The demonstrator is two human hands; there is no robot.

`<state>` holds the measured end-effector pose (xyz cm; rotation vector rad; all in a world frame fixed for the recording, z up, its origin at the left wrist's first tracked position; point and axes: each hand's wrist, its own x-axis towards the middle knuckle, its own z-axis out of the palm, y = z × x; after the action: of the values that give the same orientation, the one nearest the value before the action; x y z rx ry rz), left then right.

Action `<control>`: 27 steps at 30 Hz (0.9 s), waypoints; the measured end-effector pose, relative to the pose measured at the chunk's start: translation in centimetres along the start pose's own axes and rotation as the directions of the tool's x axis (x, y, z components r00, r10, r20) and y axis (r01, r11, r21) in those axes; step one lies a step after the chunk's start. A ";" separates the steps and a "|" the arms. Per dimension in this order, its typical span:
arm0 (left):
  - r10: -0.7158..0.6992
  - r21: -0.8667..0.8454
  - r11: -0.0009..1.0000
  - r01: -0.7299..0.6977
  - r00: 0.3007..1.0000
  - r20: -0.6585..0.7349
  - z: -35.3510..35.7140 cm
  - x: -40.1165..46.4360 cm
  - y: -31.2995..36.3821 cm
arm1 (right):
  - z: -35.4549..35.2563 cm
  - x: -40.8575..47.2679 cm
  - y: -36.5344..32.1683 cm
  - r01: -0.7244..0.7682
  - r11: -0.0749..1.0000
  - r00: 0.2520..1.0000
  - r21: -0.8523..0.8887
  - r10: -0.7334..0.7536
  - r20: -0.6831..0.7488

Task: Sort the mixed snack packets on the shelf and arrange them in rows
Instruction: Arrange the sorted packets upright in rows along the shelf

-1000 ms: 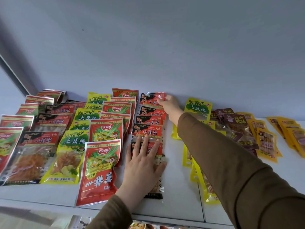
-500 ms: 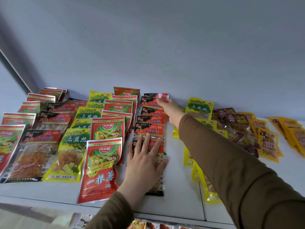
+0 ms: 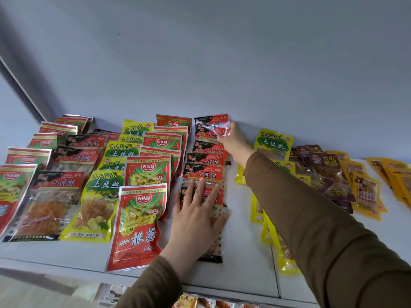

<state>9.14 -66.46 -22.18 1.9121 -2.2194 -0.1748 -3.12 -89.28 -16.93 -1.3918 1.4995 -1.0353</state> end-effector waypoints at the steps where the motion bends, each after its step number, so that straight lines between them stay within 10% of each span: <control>1: -0.001 0.000 1.000 0.001 1.000 0.000 0.0 0.0 0.0 | 0.0 0.0 0.0 0.011 1.000 1.000 -0.012 -0.011 -0.006; 12: -0.014 0.011 1.000 0.014 1.000 0.009 -0.1 0.8 -0.4 | 1.2 -1.5 -0.3 -0.375 0.774 0.926 0.511 0.339 0.167; 21: 0.016 -0.147 0.988 -0.047 0.979 -0.202 -1.6 -1.7 -0.6 | -0.5 -7.2 -1.3 -0.294 0.775 0.947 0.559 0.314 0.062; 27: 0.061 0.055 0.997 -0.060 0.998 -0.021 -0.8 -3.1 -0.1 | 1.0 -14.2 1.5 -0.289 0.859 0.956 0.423 0.235 0.176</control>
<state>9.80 -63.36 -21.70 1.8615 -2.2861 -0.0842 -1.97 -75.10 -18.16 -0.8795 1.2224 -1.0216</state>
